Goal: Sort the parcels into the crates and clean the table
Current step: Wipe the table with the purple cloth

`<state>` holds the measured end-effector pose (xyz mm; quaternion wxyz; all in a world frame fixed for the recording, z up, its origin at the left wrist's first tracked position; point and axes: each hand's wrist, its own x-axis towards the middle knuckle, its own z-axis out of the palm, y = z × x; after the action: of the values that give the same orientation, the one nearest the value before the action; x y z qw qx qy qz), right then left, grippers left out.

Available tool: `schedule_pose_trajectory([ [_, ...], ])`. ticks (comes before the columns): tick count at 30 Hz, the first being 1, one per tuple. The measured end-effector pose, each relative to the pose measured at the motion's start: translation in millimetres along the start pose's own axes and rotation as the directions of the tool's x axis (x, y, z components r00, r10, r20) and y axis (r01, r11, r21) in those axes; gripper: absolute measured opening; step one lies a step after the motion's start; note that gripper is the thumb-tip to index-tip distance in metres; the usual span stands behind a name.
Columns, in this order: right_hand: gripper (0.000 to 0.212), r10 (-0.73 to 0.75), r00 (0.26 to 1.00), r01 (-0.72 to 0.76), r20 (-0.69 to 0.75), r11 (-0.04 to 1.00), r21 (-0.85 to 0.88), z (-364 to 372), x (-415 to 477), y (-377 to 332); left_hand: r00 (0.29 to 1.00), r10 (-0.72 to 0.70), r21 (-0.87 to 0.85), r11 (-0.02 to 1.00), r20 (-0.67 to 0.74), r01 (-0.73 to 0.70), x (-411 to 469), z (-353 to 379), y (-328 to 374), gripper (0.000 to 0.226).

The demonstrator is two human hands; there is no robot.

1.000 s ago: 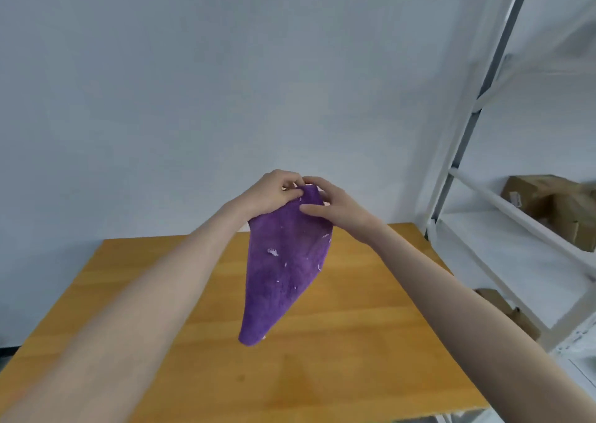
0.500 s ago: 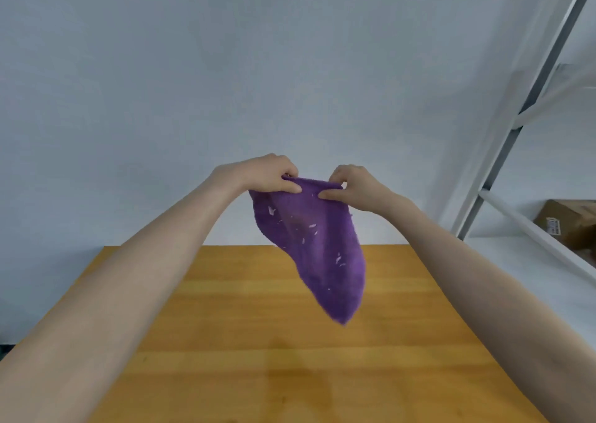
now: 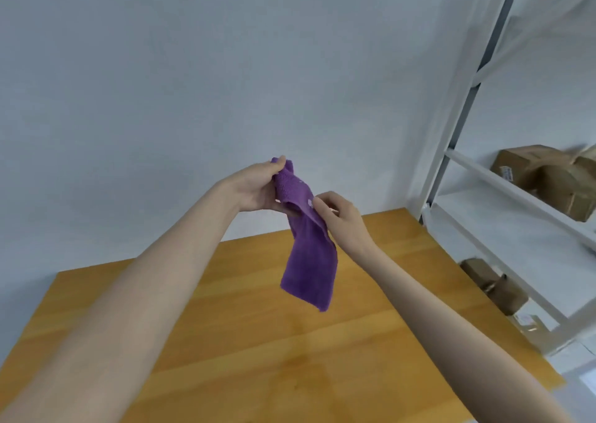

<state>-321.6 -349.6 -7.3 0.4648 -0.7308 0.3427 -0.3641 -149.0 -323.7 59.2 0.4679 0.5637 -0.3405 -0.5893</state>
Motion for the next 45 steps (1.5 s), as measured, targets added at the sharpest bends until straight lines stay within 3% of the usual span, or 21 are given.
schedule_pose_trajectory([
  [4,0.025,0.134,0.984,-0.105,-0.12,0.968,0.227,0,-20,18,0.996,0.039,0.029,0.999,0.084,-0.041,4,9,-21,0.01],
  [6,0.024,0.16,0.976,-0.122,-0.147,0.963,0.239,-4,-28,21,0.994,0.067,0.064,0.995,0.084,-0.072,7,11,-29,0.004],
  [8,0.016,0.121,0.975,-0.09,-0.189,0.983,0.161,-9,-37,22,0.994,0.072,0.051,0.996,0.079,-0.076,9,15,-35,0.02],
  [11,0.021,0.02,0.974,-0.004,-0.224,0.997,0.073,-17,-54,25,0.995,0.066,0.015,0.998,0.076,-0.068,10,28,-42,0.051],
  [16,0.022,-0.169,0.942,0.158,-0.29,0.986,-0.059,-36,-75,28,0.994,0.049,0.006,0.999,0.097,-0.05,-5,68,-53,0.065],
  [20,0.014,-0.03,0.973,0.08,-0.228,0.974,0.21,-68,-108,32,0.995,0.088,-0.032,0.996,0.039,-0.087,-21,108,-68,0.038],
  [24,0.013,0.055,0.983,0.004,-0.174,0.947,0.322,-102,-148,43,0.997,0.082,-0.028,0.996,-0.006,-0.082,-41,143,-93,0.044],
  [28,0.013,0.279,0.908,-0.123,-0.312,0.89,0.439,-146,-191,79,0.987,0.08,-0.083,0.992,-0.139,-0.092,-61,170,-119,0.05],
  [31,0.019,0.354,0.845,-0.235,-0.4,0.919,0.318,-171,-246,146,0.975,0.067,-0.099,0.991,-0.212,-0.089,-74,176,-135,0.05],
  [33,0.03,0.41,0.845,-0.403,-0.343,0.91,0.095,-182,-292,203,0.971,0.063,-0.101,0.991,-0.232,-0.089,-79,183,-146,0.047],
  [35,0.035,0.553,0.807,-0.586,-0.207,0.793,-0.167,-187,-339,261,0.969,0.065,-0.1,0.991,-0.24,-0.091,-82,189,-159,0.039],
  [38,0.029,0.728,0.682,-0.683,-0.077,0.594,-0.426,-186,-375,316,0.965,0.073,-0.053,0.995,-0.253,-0.089,-81,192,-175,0.035],
  [42,0.038,0.811,0.572,-0.761,-0.117,0.473,-0.444,-171,-369,351,0.963,0.041,-0.086,0.994,-0.265,-0.066,-69,187,-204,0.046],
  [45,0.017,0.847,0.516,-0.828,-0.123,0.457,-0.325,-165,-348,384,0.96,0.026,-0.064,0.997,-0.28,-0.046,-57,180,-218,0.051],
])
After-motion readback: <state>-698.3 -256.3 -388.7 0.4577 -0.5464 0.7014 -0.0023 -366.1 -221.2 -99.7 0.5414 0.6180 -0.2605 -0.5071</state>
